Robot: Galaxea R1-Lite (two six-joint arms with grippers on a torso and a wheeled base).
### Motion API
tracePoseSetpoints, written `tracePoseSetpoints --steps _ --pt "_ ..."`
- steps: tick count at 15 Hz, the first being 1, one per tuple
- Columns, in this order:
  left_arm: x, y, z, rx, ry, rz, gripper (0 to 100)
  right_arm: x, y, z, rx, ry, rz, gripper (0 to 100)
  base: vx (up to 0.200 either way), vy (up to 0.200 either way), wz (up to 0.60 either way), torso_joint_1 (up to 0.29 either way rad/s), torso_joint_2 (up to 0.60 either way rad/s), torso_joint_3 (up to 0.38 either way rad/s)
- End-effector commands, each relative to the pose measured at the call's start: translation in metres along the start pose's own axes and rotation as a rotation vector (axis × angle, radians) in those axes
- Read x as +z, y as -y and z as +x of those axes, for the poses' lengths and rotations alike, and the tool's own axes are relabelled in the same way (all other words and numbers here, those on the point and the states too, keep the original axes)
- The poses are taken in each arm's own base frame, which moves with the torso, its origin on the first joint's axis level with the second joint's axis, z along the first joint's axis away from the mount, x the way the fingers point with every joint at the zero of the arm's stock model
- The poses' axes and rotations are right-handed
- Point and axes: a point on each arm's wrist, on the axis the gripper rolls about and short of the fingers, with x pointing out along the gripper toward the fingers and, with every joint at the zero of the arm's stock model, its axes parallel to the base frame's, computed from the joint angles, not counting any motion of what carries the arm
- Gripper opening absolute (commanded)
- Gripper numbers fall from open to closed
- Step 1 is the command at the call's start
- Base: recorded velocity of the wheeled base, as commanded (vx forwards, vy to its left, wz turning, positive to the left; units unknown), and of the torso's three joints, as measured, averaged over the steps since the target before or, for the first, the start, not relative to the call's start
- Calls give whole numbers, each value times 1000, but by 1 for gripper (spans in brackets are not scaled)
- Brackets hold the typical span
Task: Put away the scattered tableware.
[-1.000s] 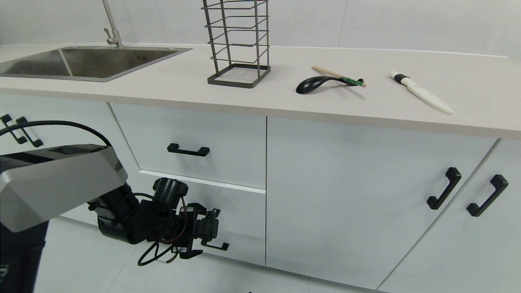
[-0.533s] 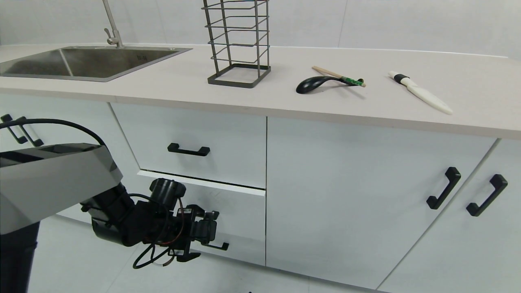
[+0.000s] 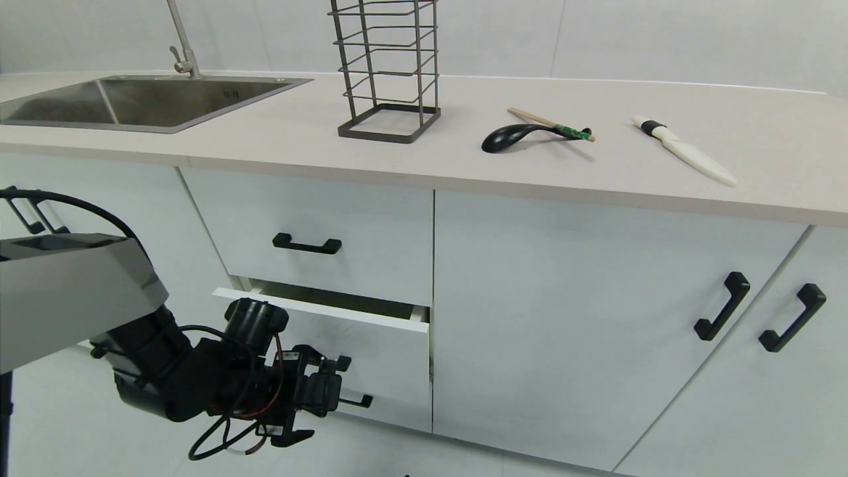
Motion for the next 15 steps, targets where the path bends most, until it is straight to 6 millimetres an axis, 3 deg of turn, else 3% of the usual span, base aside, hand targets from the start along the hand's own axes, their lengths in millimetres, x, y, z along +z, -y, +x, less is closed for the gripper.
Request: tracePoseSetpoints --steps 1,6,11,13,15 --pt "4 9 -22 18 4 5 100 0 0 0 0 -2 0 0 0 0 0 0 0 0" --pt "17 20 -75 120 59 36 100 0 0 0 0 0 0 0 0 0 0 0 0 0" --pt "57 11 -118 294 191 50 100 0 0 0 -2 0 0 0 0 0 0 0 0 0" --pt "67 1 -123 350 230 16 100 0 0 0 -2 -2 0 0 0 0 0 0 0 0" --pt "67 -8 -112 348 228 10 100 0 0 0 0 0 0 0 0 0 0 0 0 0"
